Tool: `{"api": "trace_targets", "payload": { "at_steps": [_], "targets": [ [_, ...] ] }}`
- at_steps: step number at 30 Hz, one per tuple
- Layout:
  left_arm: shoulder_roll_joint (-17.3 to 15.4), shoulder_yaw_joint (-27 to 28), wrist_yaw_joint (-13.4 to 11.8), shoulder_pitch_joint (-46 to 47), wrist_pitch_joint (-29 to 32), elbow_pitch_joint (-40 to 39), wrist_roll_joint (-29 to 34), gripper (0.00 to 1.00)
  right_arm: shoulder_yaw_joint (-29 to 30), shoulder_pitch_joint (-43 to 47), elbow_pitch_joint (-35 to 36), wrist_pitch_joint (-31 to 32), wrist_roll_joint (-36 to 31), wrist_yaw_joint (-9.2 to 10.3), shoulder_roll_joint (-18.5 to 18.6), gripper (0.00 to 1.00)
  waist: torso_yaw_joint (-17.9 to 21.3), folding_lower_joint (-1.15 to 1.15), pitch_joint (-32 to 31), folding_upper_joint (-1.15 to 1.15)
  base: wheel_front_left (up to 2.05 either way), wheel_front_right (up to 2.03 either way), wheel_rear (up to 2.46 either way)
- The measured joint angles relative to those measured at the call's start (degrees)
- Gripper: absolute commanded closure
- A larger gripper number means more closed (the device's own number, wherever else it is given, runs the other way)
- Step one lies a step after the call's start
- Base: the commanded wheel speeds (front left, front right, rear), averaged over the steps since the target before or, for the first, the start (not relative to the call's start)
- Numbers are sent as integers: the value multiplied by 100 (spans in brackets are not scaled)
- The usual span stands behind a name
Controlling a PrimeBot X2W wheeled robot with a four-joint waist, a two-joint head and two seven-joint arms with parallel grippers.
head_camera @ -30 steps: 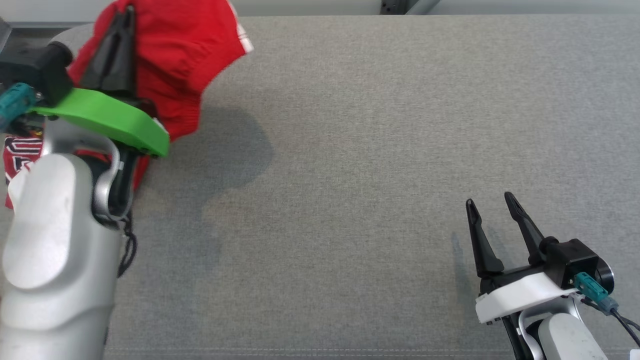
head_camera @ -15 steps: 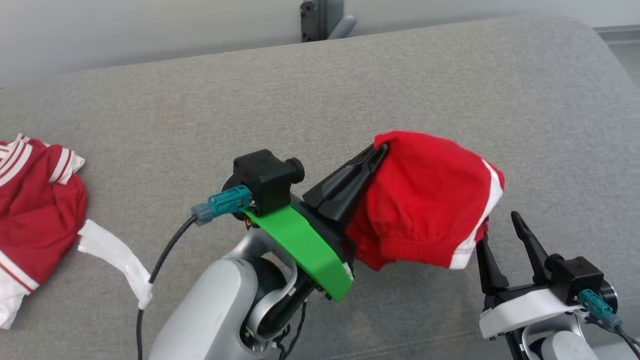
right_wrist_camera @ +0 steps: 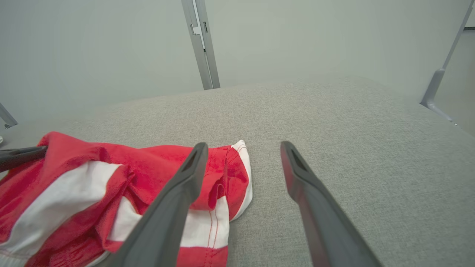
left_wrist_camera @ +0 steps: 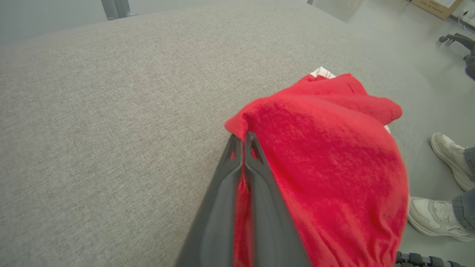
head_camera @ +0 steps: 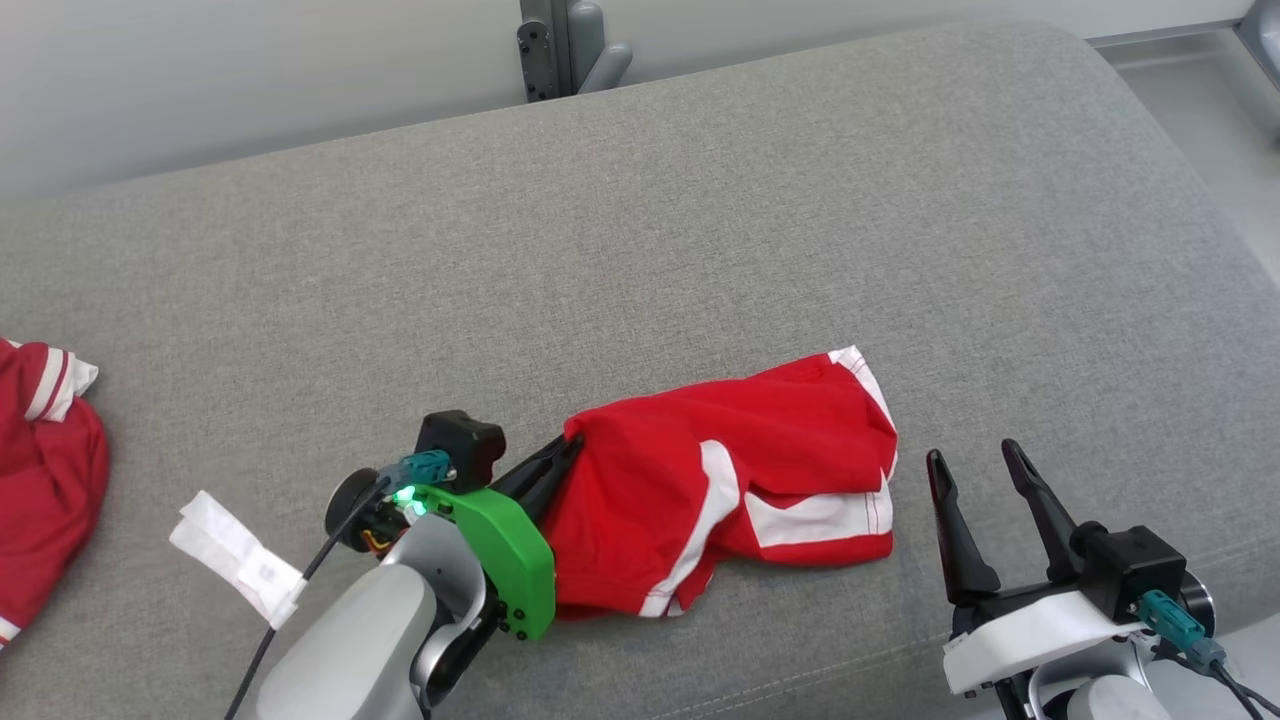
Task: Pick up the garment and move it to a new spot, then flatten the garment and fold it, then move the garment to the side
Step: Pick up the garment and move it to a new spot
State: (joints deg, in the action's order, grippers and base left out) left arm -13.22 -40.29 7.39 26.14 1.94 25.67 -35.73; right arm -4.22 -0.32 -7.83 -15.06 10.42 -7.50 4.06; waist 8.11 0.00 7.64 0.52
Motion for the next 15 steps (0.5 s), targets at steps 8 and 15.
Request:
{"api": "trace_targets", "payload": {
  "at_steps": [8, 15],
  "targets": [
    [-133, -459, 2, 530, -954, 1194, -34, 100, -41, -7, -30, 0, -3, 0, 1, 0, -115, 0, 2, 0, 0, 0, 0],
    [15, -389, -10, 1002, -1571, 1979, 68, 100, -58, -9, -45, 0, -3, 0, 9, 0, -231, 0, -78, 0, 0, 0, 0]
  ]
}}
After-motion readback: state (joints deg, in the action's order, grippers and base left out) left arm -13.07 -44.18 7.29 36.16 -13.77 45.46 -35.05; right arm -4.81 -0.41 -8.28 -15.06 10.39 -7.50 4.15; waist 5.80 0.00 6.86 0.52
